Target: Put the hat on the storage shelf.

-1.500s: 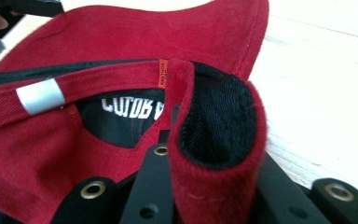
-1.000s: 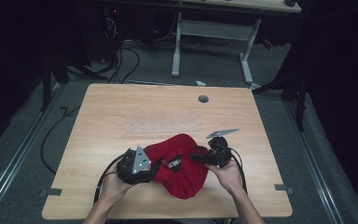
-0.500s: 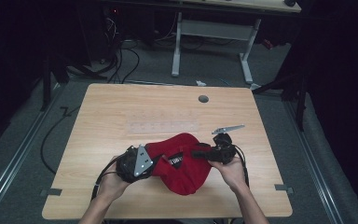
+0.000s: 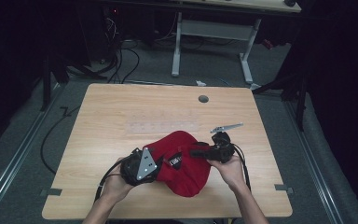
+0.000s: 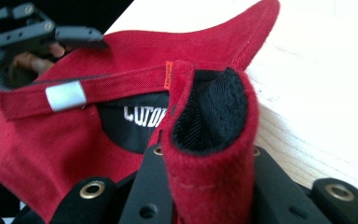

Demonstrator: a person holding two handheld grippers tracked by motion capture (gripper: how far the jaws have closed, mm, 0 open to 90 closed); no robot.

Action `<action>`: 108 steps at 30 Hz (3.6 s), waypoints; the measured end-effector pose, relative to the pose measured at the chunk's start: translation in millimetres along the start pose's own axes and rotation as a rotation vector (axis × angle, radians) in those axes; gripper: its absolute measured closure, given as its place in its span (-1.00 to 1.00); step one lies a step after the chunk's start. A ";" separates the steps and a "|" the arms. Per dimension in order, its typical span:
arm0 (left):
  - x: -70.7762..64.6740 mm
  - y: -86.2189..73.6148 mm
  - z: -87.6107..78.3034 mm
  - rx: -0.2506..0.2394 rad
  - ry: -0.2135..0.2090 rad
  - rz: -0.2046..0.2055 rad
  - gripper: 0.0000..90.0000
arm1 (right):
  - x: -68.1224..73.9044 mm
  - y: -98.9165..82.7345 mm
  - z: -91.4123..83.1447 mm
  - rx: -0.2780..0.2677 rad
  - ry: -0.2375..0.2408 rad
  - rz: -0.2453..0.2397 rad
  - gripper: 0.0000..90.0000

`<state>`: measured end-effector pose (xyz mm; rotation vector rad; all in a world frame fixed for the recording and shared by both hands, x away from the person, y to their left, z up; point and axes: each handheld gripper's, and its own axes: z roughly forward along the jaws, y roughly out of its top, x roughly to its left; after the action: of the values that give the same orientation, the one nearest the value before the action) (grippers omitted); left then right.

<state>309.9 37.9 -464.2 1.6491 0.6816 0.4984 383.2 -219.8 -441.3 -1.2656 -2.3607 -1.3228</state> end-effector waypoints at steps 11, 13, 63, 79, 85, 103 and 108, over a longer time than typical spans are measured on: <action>0.2 10.0 -9.8 0.026 -0.104 -0.093 0.55 | -5.0 -3.1 3.3 -0.012 0.034 0.009 0.79; -1.3 11.8 -9.3 0.048 -0.120 -0.075 0.61 | -7.1 -5.0 5.2 -0.011 0.036 0.017 0.78; 89.0 51.5 -20.3 -0.163 0.084 -0.486 0.84 | -66.1 -82.2 8.0 -0.122 -0.721 -0.082 -0.06; 121.8 75.4 -27.4 -0.254 0.127 -0.554 0.84 | -67.6 -81.4 8.0 -0.118 -0.692 -0.071 -0.11; 134.3 82.1 -26.3 -0.291 0.163 -0.567 0.84 | -66.7 -81.5 8.6 -0.115 -0.682 -0.079 -0.12; 171.9 88.7 0.4 -0.339 0.211 -0.557 0.84 | -66.1 -81.7 9.1 -0.116 -0.683 -0.080 -0.12; 181.0 87.3 10.3 -0.326 0.209 -0.541 0.84 | -65.5 -82.0 9.1 -0.115 -0.682 -0.081 -0.12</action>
<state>463.7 143.7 -388.9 1.0575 1.0970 0.3638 366.7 -272.8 -530.8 -1.9212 -2.8147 -1.1932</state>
